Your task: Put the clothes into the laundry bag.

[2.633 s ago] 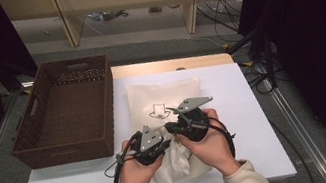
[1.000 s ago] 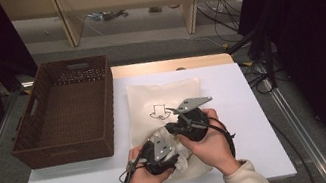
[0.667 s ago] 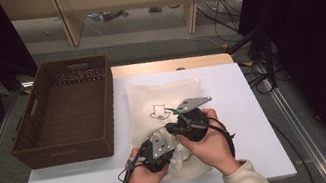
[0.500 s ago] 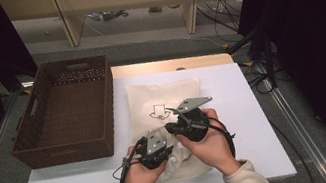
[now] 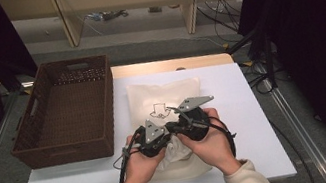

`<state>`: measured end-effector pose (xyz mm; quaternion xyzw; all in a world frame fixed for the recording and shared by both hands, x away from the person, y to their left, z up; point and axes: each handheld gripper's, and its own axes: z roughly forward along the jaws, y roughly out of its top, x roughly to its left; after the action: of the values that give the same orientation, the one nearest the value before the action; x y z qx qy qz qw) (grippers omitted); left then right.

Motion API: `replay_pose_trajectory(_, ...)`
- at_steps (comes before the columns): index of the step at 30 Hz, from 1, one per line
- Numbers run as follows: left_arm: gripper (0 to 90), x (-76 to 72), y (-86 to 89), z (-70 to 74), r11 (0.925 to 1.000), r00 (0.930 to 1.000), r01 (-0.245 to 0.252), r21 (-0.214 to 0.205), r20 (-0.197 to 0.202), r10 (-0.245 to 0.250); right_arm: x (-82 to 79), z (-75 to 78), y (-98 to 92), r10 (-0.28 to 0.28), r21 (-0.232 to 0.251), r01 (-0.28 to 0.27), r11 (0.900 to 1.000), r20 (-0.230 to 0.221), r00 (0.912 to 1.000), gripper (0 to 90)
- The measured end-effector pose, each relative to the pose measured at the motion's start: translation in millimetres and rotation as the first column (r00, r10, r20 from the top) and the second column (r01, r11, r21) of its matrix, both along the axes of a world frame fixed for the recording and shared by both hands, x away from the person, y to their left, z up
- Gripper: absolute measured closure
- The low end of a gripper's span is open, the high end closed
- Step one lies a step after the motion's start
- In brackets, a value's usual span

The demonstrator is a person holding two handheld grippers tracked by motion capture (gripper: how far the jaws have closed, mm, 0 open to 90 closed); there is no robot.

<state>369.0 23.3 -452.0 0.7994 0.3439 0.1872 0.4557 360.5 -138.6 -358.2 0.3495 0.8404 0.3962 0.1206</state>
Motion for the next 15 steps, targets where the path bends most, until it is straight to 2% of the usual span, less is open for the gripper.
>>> replay_pose_trajectory(1, 80.3, 2.4, -0.6, -2.2, 0.9999, 0.9999, -0.011, -0.008, -0.001, 0.011, 0.0, 0.3, -0.7, -0.015, -0.010, 0.016, 0.9998, 0.008, 0.9998, 89.1)
replay_pose_trajectory(2, 80.1, 3.2, -1.6, -3.1, 0.9996, 0.9997, -0.022, -0.016, 0.003, 0.022, 1.2, -1.1, -0.8, -0.010, -0.007, 0.010, 0.9999, -0.008, 0.9999, 89.1)
replay_pose_trajectory(3, 80.0, 4.0, -1.5, -2.9, 1.0000, 1.0000, -0.004, -0.008, -0.006, 0.004, 1.6, -1.7, -1.0, -0.011, -0.009, 0.011, 0.9999, -0.009, 0.9999, 89.1)
replay_pose_trajectory(4, 79.8, 3.6, -2.4, -3.0, 0.9999, 0.9999, -0.011, -0.009, -0.001, 0.011, 0.8, -2.1, -0.3, -0.026, 0.002, 0.026, 0.9997, -0.030, 0.9992, 89.1)
replay_pose_trajectory(5, 79.4, 3.1, -0.1, -1.3, 0.9996, 0.9999, 0.015, 0.025, -0.001, -0.015, 2.1, -2.3, -0.8, -0.011, -0.005, 0.011, 0.9999, -0.018, 0.9998, 89.2)
replay_pose_trajectory(6, 78.3, 2.3, 0.0, -1.2, 0.9997, 0.9999, 0.014, 0.022, 0.002, -0.014, 2.9, -3.5, -0.5, -0.015, 0.005, 0.015, 0.9999, 0.004, 0.9999, 89.2)
replay_pose_trajectory(7, 76.8, 1.5, -1.0, -1.5, 0.9999, 0.9999, 0.013, 0.000, -0.003, -0.013, 2.3, -3.3, -0.5, -0.023, 0.011, 0.023, 0.9997, -0.007, 0.9997, 89.1)
replay_pose_trajectory(8, 74.6, -0.4, 0.8, 0.1, 0.9995, 0.9996, 0.027, 0.014, -0.005, -0.027, 2.3, -1.6, -1.9, -0.013, -0.007, 0.013, 0.9999, -0.018, 0.9998, 89.1)
replay_pose_trajectory(9, 70.8, -2.6, 0.8, 0.6, 0.9997, 0.9996, 0.026, -0.003, -0.010, -0.026, 2.2, -2.0, -1.7, -0.019, -0.005, 0.019, 0.9998, -0.014, 0.9997, 89.1)
replay_pose_trajectory(10, 65.9, -4.6, 2.9, 1.9, 0.9993, 0.9993, 0.036, 0.011, -0.013, -0.036, 2.3, -2.1, -1.8, -0.015, -0.006, 0.015, 0.9999, -0.016, 0.9997, 89.1)
replay_pose_trajectory(11, 59.5, -8.0, 3.9, 2.7, 0.9996, 0.9989, 0.027, 0.006, -0.038, -0.026, 2.4, -3.5, -0.7, -0.022, 0.009, 0.022, 0.9997, -0.007, 0.9997, 89.1)
replay_pose_trajectory(12, 55.1, -10.9, 4.9, 3.1, 0.9996, 0.9990, 0.026, -0.010, -0.037, -0.027, 2.4, -3.5, -0.6, -0.022, 0.009, 0.023, 0.9997, -0.007, 0.9997, 89.1)
replay_pose_trajectory(13, 49.7, -14.6, 8.5, 3.8, 0.9991, 0.9987, 0.041, -0.003, -0.030, -0.041, 1.3, -3.6, 0.2, -0.030, 0.018, 0.030, 0.9994, -0.022, 0.9993, 89.1)
replay_pose_trajectory(14, 44.8, -16.6, 10.7, 4.4, 0.9986, 0.9983, 0.053, 0.001, -0.025, -0.053, 2.3, -3.1, -0.4, -0.017, 0.006, 0.017, 0.9998, -0.011, 0.9998, 89.1)
replay_pose_trajectory(15, 42.6, -21.6, 12.1, 4.2, 0.9984, 0.9983, 0.054, -0.017, -0.019, -0.055, 2.7, -3.3, -0.4, -0.013, 0.002, 0.013, 0.9999, -0.005, 0.9999, 89.1)
